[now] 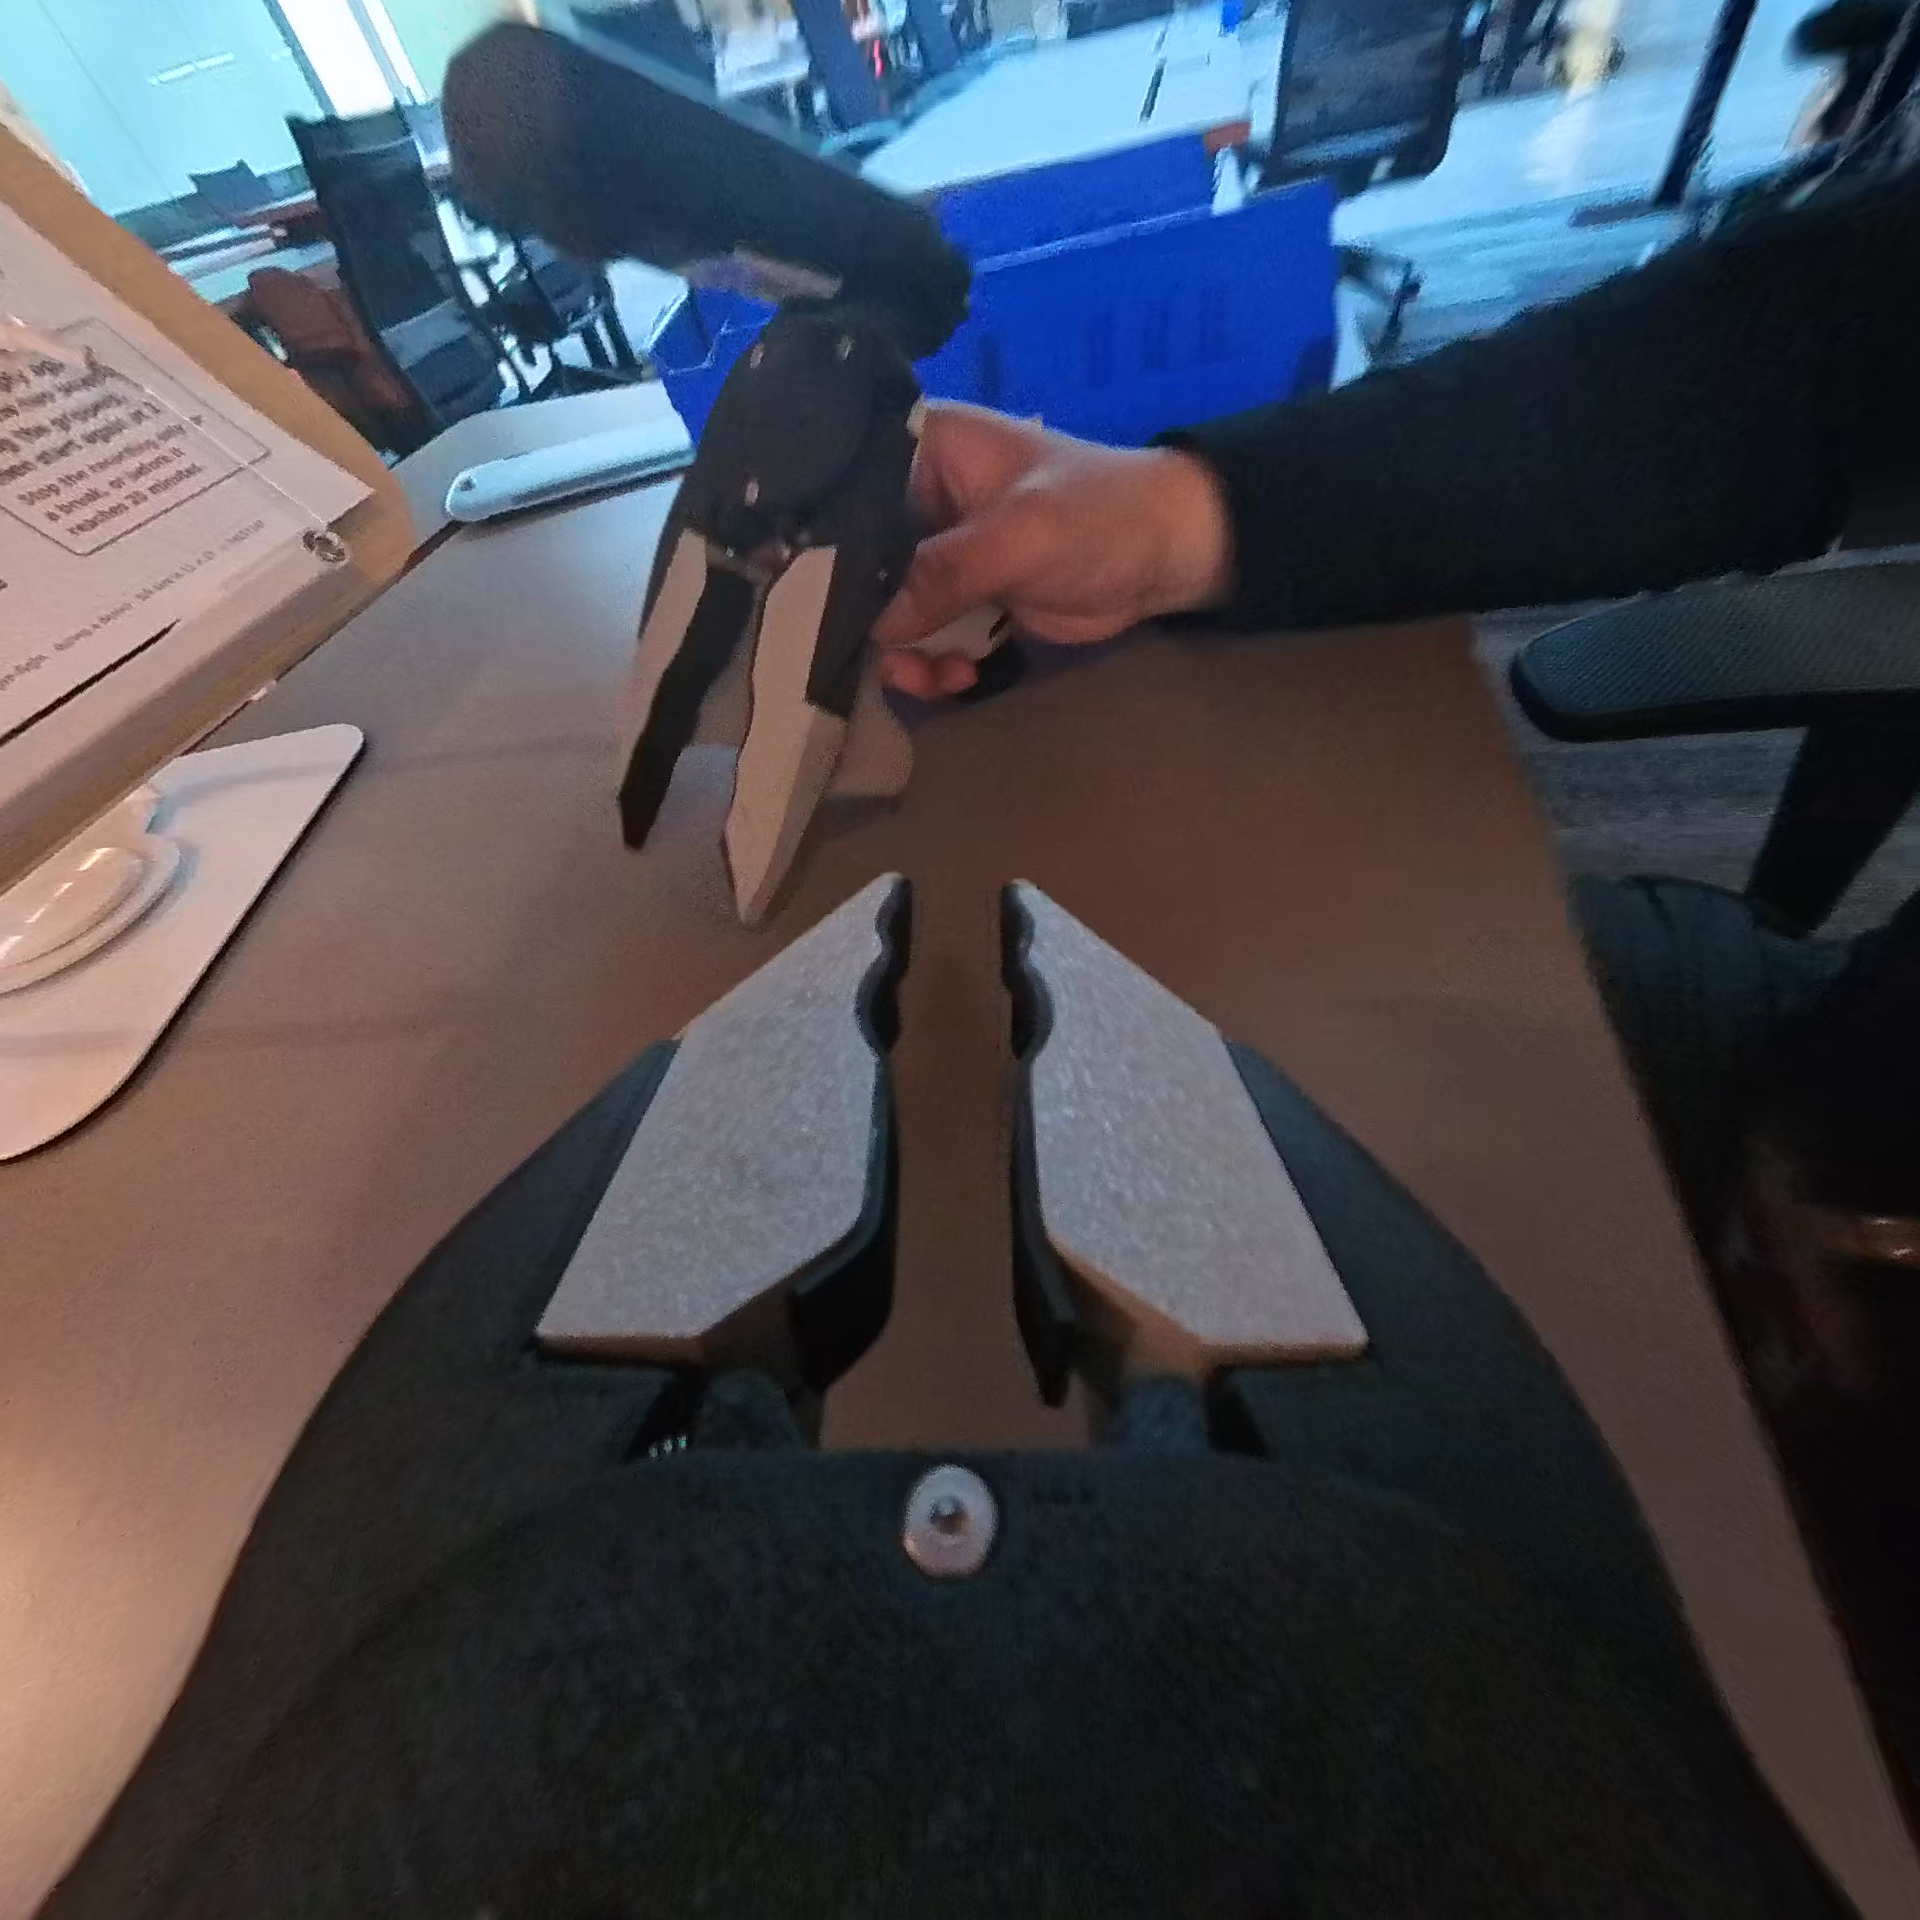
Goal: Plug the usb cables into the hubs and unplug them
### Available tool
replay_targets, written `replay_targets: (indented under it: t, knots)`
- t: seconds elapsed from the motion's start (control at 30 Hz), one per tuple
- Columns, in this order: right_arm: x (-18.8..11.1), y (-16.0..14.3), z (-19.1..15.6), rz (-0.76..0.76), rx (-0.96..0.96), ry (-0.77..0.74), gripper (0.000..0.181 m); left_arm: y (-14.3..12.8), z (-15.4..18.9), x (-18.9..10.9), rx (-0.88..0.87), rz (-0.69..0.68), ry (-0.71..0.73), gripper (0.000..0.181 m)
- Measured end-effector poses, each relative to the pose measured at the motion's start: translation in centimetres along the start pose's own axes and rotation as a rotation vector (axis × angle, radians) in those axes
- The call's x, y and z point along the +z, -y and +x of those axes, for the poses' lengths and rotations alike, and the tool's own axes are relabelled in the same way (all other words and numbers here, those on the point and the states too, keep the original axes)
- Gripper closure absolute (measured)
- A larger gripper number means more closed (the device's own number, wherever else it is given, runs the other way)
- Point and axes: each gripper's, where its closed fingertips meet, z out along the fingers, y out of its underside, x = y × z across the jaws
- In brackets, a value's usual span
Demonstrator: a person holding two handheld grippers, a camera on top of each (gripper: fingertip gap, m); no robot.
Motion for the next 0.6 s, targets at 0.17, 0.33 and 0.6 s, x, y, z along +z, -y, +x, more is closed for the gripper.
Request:
replay_targets:
  t: [0.17, 0.33, 0.6]
  knots:
    - [0.6, -0.7, 0.1, -0.060, -0.039, -0.036, 0.118, 2.0, 1.4, -1.9, -0.115, 0.043, 0.005, 0.160]
    - [0.8, -0.7, -0.2, -0.070, -0.078, -0.045, 0.121, 10.2, 1.1, -9.1, -0.136, 0.170, -0.069, 0.181]
    - [0.9, -0.5, 0.0, -0.064, -0.058, -0.045, 0.124, 1.4, -18.1, -20.9, -0.384, -0.406, 0.466, 0.145]
